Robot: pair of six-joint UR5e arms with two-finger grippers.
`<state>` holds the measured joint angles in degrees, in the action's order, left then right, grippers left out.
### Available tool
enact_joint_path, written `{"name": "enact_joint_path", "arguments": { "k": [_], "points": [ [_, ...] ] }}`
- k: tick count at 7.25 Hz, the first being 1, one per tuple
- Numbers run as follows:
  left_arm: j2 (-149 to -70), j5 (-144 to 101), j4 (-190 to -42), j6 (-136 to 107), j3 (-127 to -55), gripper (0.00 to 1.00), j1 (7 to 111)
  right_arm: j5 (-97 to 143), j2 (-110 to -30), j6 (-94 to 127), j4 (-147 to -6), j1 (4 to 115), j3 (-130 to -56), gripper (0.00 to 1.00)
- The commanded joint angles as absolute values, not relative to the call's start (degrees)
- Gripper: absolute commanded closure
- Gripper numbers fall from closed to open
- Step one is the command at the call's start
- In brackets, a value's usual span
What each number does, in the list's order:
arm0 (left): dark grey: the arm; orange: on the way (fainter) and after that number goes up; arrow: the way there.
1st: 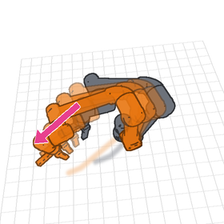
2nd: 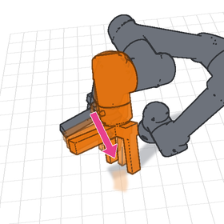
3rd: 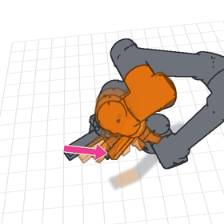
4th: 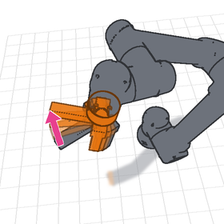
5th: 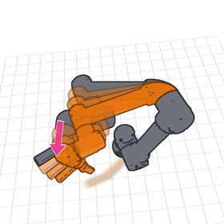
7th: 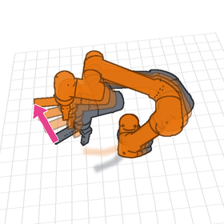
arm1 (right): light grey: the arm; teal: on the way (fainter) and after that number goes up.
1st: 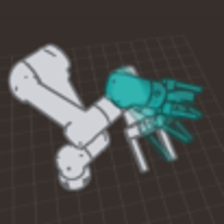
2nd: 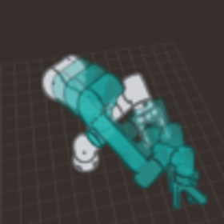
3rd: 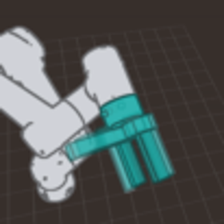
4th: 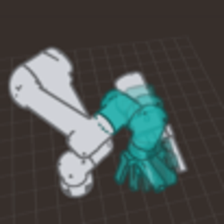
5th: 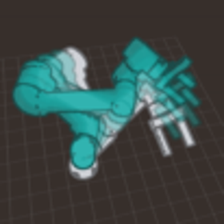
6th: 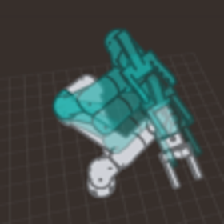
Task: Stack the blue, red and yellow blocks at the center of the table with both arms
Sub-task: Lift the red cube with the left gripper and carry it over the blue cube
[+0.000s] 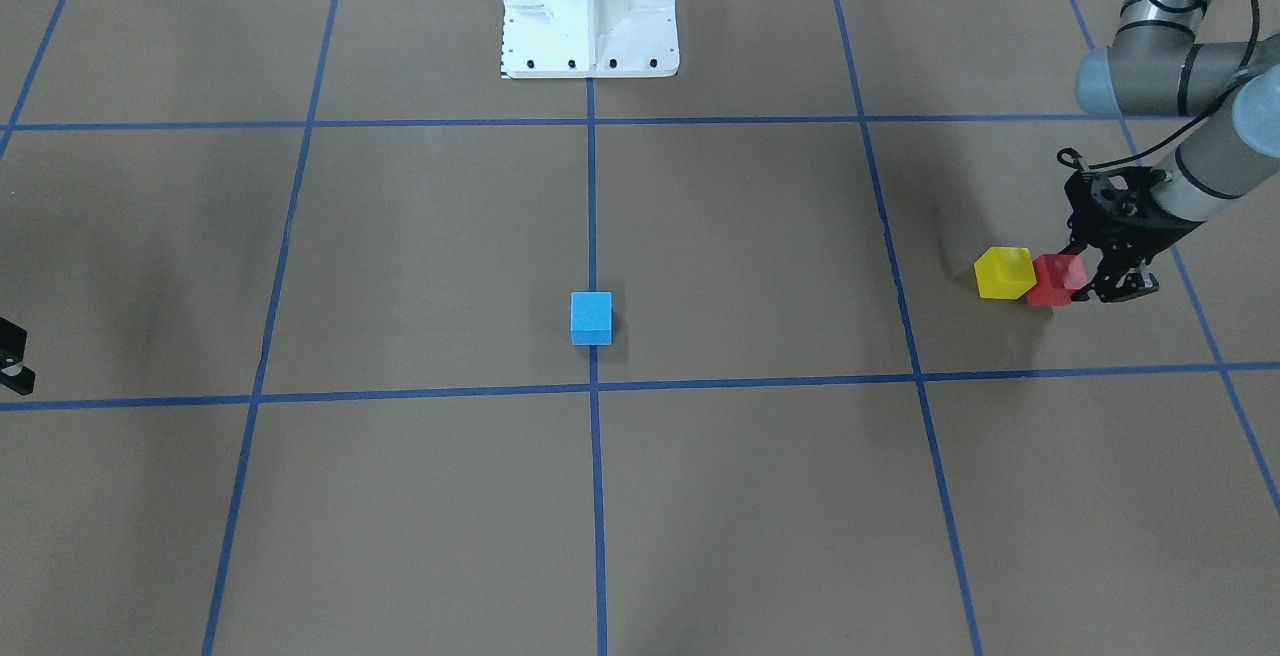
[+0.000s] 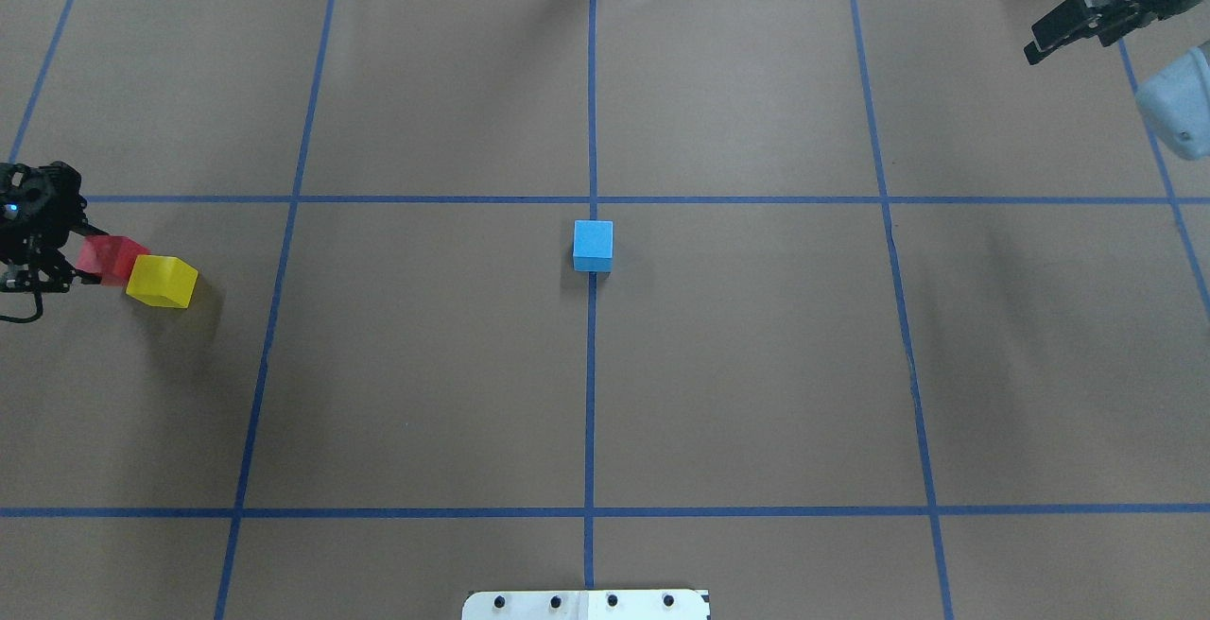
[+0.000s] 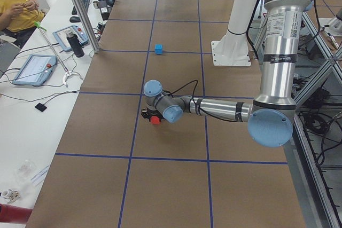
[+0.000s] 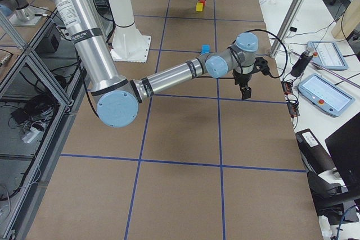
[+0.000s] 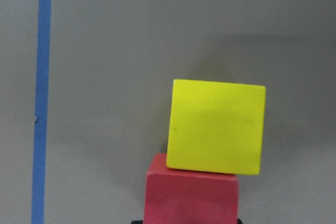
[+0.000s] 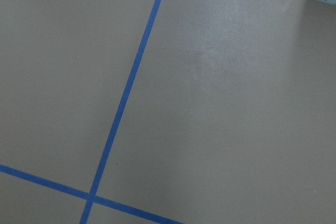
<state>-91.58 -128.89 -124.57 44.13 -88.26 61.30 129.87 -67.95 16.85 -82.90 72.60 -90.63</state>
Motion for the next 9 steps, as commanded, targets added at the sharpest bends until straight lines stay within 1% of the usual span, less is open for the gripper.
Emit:
{"name": "enact_joint_path", "arguments": {
  "k": [1,2,3,6,7,8,9],
  "points": [
    [-93.3,-130.2,-117.7,44.3,-88.8,1.0,70.0,129.9,-68.1,17.0,-83.0,72.6,-90.6,0.0],
    [-96.1,-130.1,-110.8,43.6,-90.2,1.0,73.4,129.9,-68.1,17.1,-83.0,72.6,-90.6,0.0],
    [-98.7,-130.0,-103.4,39.0,-92.5,1.0,74.3,129.9,-68.3,17.1,-83.0,72.6,-90.6,0.0],
    [-101.9,-130.2,-102.6,-7.3,-98.9,1.0,73.8,129.9,-68.5,17.1,-83.0,72.6,-90.6,0.0],
    [-102.8,-130.3,-102.6,-18.2,-101.4,1.0,71.4,129.9,-68.6,17.1,-83.0,72.6,-90.6,0.0],
    [-104.7,-129.6,-102.3,-32.0,-103.9,1.0,66.1,129.9,-68.6,17.1,-82.9,72.6,-90.7,0.0],
    [-108.5,-128.2,-102.2,-42.9,-104.0,1.0,61.2,129.9,-68.6,17.1,-83.0,72.6,-90.7,0.0]
  ]
}}
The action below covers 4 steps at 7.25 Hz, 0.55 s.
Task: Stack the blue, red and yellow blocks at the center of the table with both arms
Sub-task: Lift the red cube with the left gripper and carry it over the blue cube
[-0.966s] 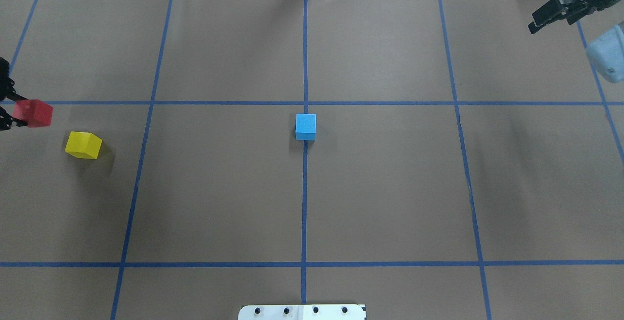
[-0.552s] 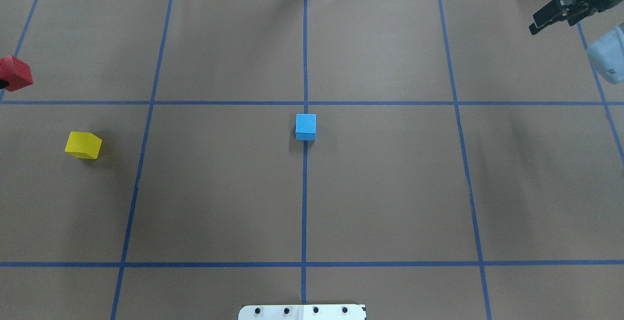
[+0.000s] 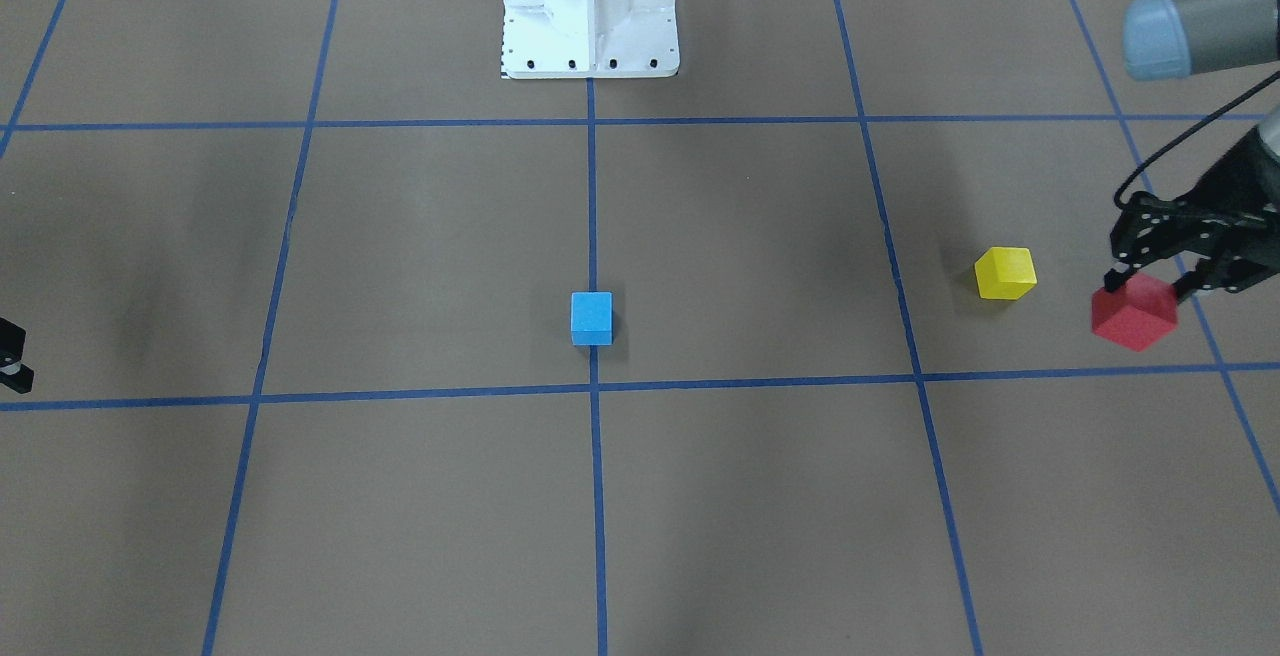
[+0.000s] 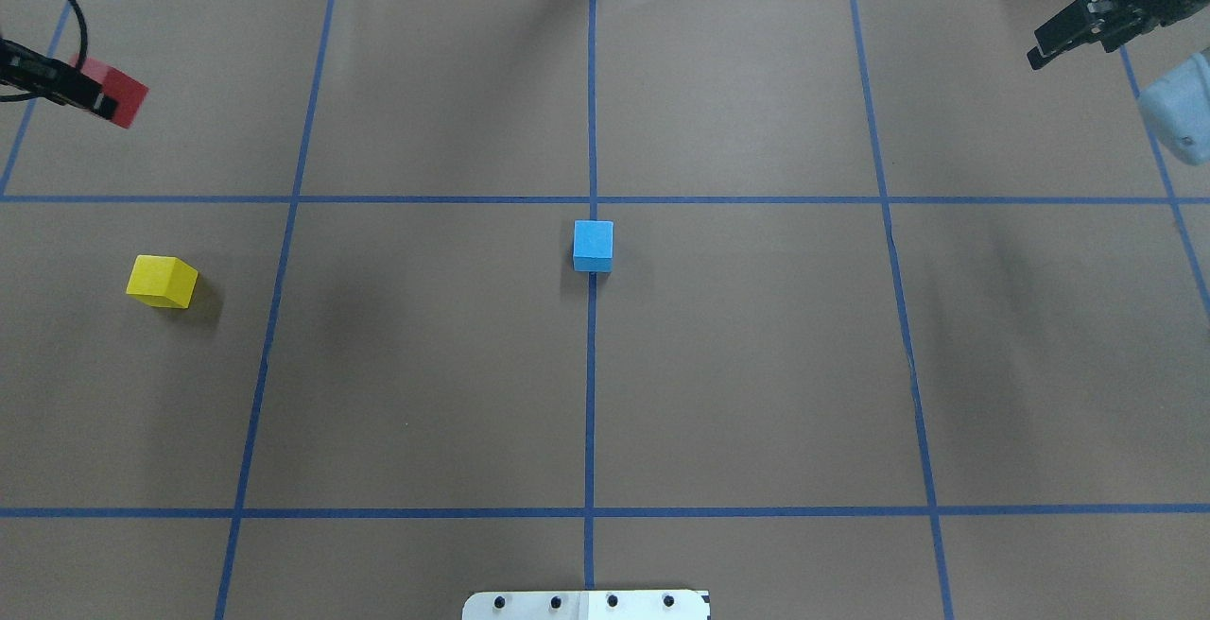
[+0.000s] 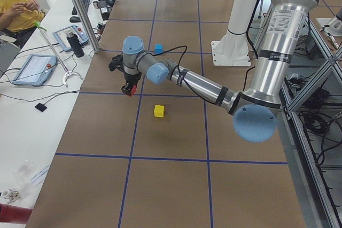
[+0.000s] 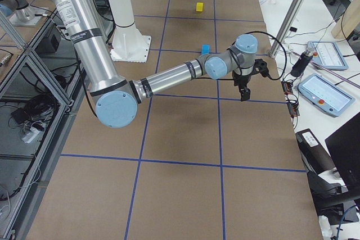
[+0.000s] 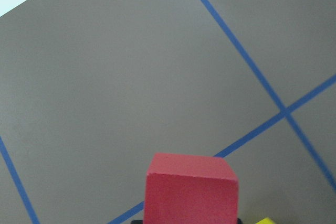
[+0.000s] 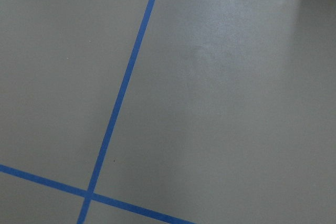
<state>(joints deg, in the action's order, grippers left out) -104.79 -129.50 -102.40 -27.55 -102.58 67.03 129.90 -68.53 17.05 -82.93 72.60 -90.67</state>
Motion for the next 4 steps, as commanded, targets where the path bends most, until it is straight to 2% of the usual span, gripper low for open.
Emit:
{"name": "enact_joint_path", "arguments": {
  "k": [1,4],
  "points": [
    [-112.6,-125.1,-101.7,-50.2,-103.8,1.0,55.6,129.9,-68.5,17.1,-83.0,72.6,-90.6,0.0],
    [-128.6,-116.6,-81.9,-62.4,-103.1,1.0,42.5,129.9,-68.5,17.0,-82.9,72.6,-90.7,0.0]
  ]
}}
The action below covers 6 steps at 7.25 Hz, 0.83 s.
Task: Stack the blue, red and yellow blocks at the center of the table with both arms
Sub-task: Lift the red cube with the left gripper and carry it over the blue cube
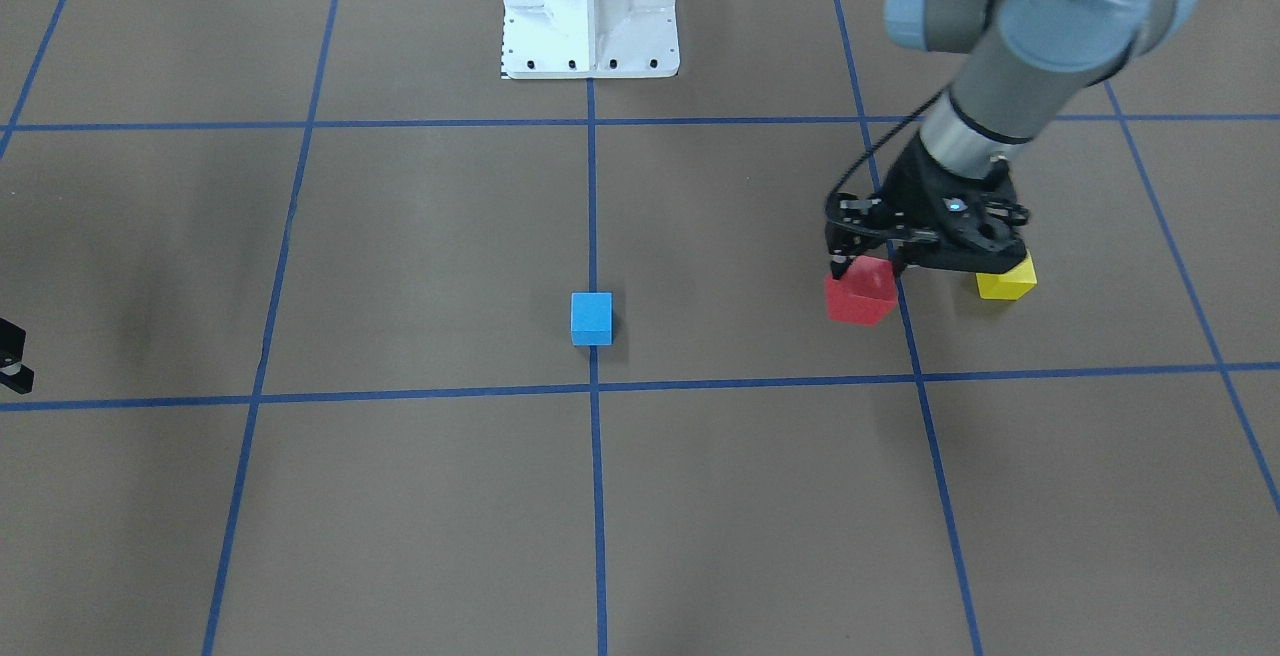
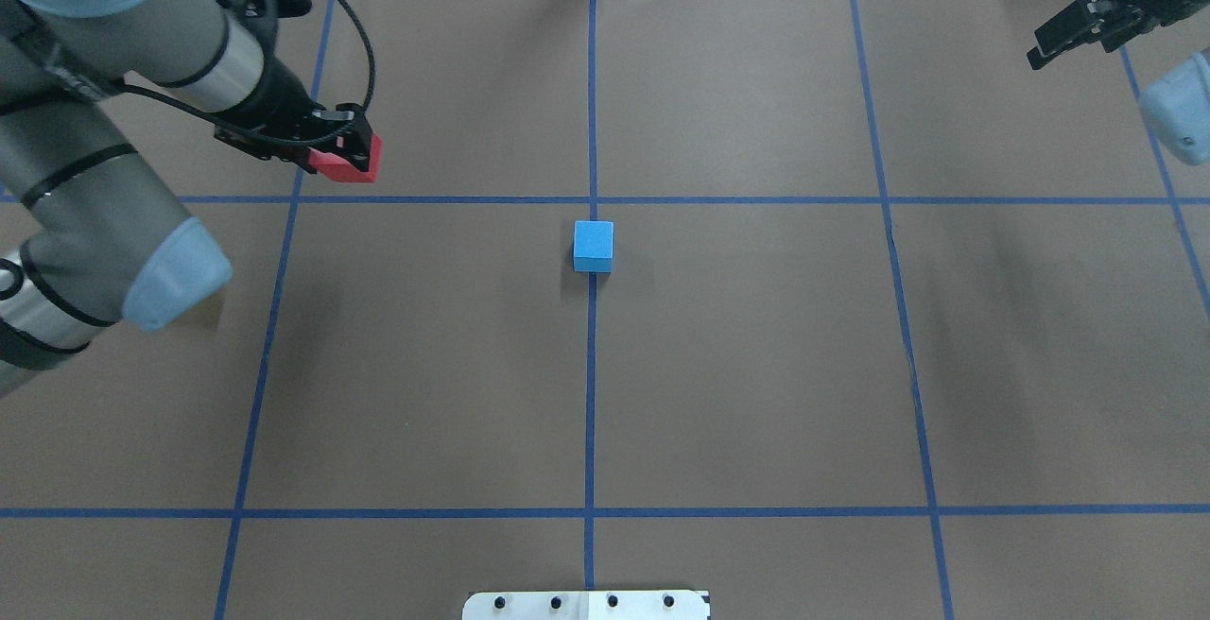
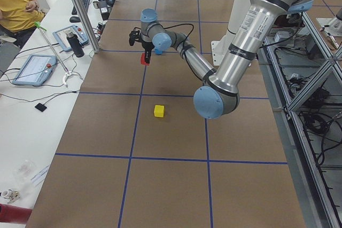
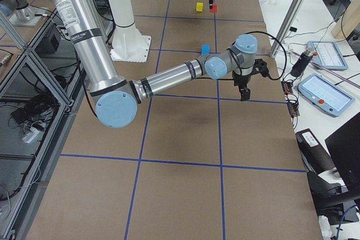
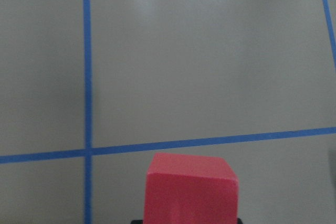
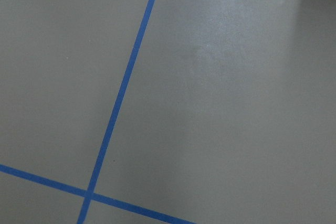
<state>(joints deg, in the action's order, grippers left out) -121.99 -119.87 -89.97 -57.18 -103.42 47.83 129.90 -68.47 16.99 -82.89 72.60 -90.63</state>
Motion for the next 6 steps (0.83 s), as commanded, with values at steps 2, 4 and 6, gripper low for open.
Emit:
{"name": "enact_joint_path", "arguments": {
  "k": [2,4,6],
  "points": [
    [-139.2,-112.3,-80.9,-71.0,-94.2,1.0,37.5,129.9,-68.7,16.8,-83.0,72.7,-90.6,0.0],
    [-147.2,-109.5,-81.0,-73.1,-83.4,1.0,35.2,130.3,-70.3,16.7,-83.8,74.3,-90.4,0.0],
    [-147.2,-109.4,-81.1,-73.1,-83.0,1.0,35.0,130.9,-74.7,14.9,-84.6,77.7,-90.8,0.0]
  ]
}}
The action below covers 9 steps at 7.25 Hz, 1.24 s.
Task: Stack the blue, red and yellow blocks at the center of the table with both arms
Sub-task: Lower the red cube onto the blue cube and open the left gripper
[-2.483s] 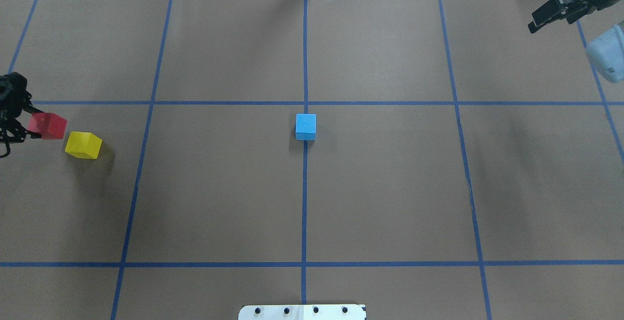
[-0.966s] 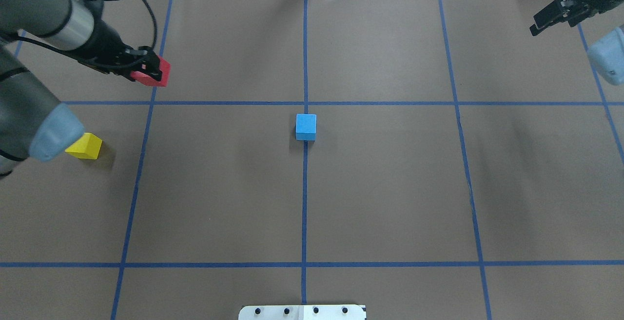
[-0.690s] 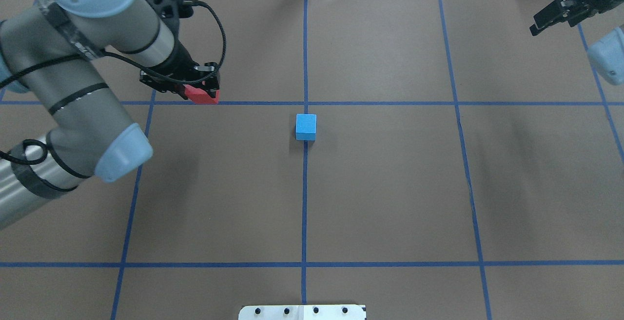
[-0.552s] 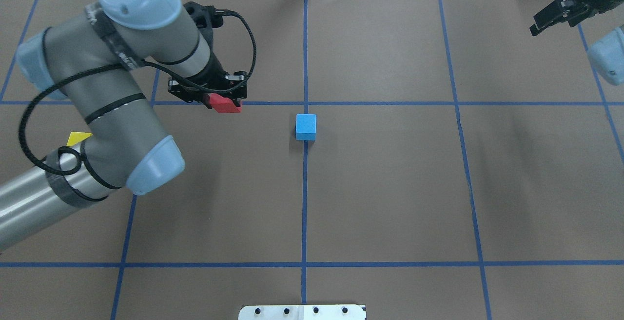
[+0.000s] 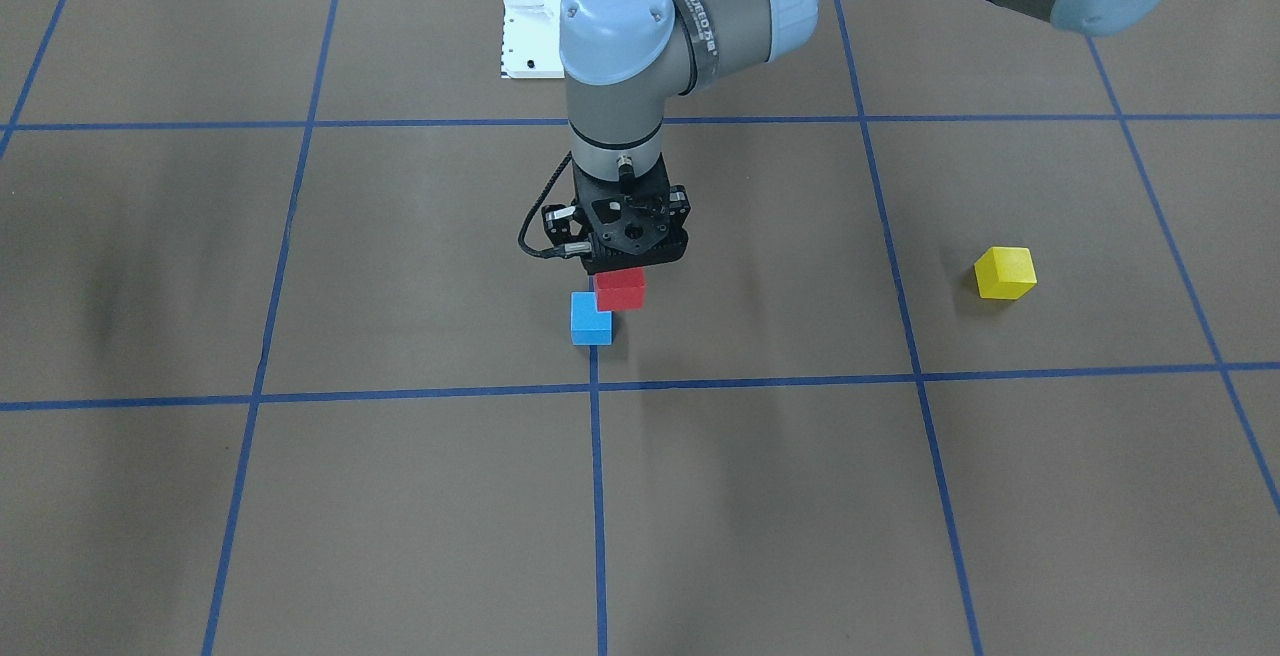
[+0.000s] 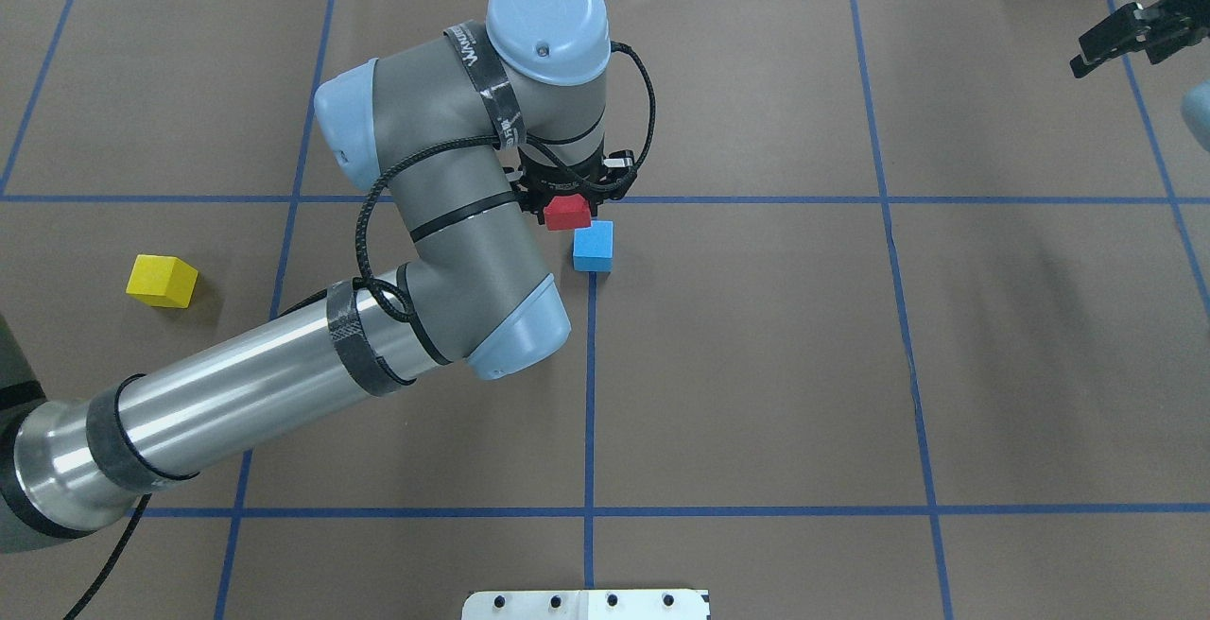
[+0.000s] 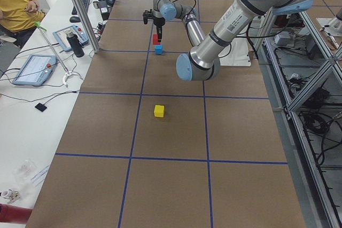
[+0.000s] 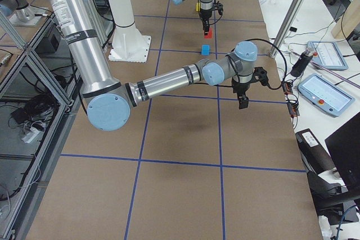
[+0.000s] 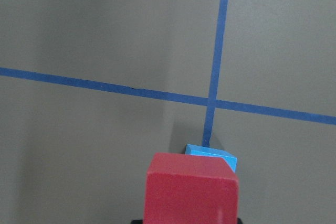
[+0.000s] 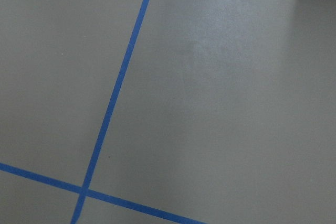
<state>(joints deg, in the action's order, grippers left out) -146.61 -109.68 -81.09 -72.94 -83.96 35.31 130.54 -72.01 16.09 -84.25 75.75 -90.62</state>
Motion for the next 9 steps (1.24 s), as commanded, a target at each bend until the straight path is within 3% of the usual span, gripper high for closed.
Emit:
{"name": "enact_joint_path", "arguments": {
  "k": [1,4,9],
  "points": [
    [-147.6,-109.4,-81.4,-73.0,-81.8,1.0,34.9,131.6,-77.5,10.4,-84.8,79.1,-91.2,0.0],
    [-149.5,-108.7,-81.9,-72.6,-78.0,1.0,34.0,132.5,-86.6,6.4,-84.2,81.1,-95.3,0.0],
    [-149.1,-106.2,-87.9,-70.9,-74.5,1.0,31.6,132.5,-87.2,6.0,-83.9,81.7,-95.4,0.0]
  ]
}}
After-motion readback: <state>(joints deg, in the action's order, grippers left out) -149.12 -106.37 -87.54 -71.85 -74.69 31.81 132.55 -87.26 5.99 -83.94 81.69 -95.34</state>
